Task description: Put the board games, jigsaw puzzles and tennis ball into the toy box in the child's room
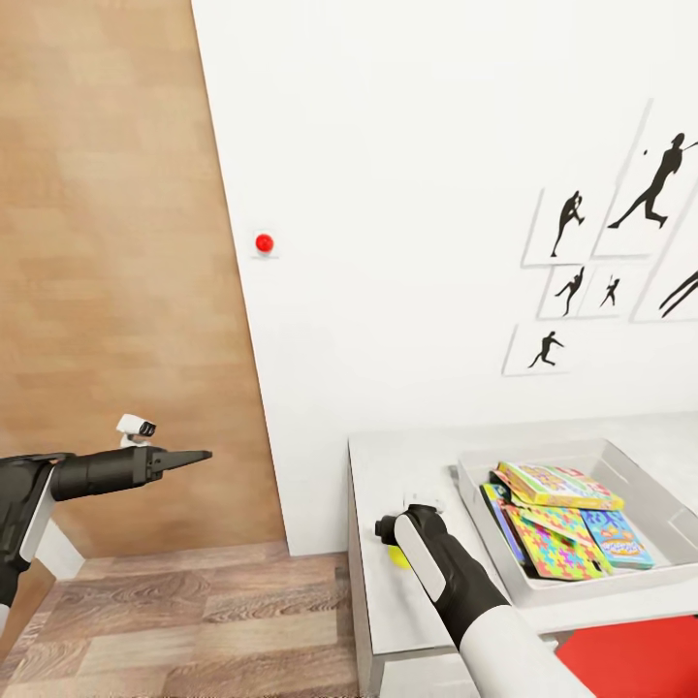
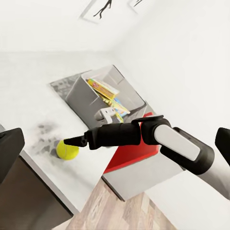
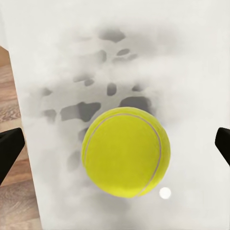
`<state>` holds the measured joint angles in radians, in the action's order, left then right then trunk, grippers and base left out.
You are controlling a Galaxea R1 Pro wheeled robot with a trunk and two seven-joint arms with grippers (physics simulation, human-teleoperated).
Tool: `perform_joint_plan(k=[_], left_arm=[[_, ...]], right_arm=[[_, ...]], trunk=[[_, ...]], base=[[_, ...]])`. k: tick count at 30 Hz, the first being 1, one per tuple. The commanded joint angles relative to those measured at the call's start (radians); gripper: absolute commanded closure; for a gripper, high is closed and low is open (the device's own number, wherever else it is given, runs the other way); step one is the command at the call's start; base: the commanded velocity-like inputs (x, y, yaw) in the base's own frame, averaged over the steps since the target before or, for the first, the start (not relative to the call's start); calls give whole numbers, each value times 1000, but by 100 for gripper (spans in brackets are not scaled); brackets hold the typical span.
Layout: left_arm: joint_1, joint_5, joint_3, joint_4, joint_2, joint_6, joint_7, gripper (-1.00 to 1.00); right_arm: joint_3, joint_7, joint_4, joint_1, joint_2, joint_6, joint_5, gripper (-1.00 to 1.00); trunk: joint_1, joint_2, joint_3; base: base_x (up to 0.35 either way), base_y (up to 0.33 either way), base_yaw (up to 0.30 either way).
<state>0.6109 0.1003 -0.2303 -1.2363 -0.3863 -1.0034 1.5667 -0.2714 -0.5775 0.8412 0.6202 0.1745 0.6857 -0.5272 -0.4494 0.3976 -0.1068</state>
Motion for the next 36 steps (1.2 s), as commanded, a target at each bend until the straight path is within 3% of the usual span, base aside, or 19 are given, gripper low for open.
perform_joint_plan(k=[1,26,36], left_arm=[[1,-1,0,0,0,-10,4,-100],[1,-1,0,0,0,-9,4,-100],[1,-1,0,0,0,-9,4,-100]], right_arm=[[-2,-10,1,1,0,2,-9,-100],[-1,-9,1,1,0,0,-10,-100],[0,-9,2,1,0,0,-11,-100]], trunk=[[-1,2,-4],[-1,2,-45],[-1,2,-49]], base=[[0,0,22],[0,0,67],[0,-88,17]])
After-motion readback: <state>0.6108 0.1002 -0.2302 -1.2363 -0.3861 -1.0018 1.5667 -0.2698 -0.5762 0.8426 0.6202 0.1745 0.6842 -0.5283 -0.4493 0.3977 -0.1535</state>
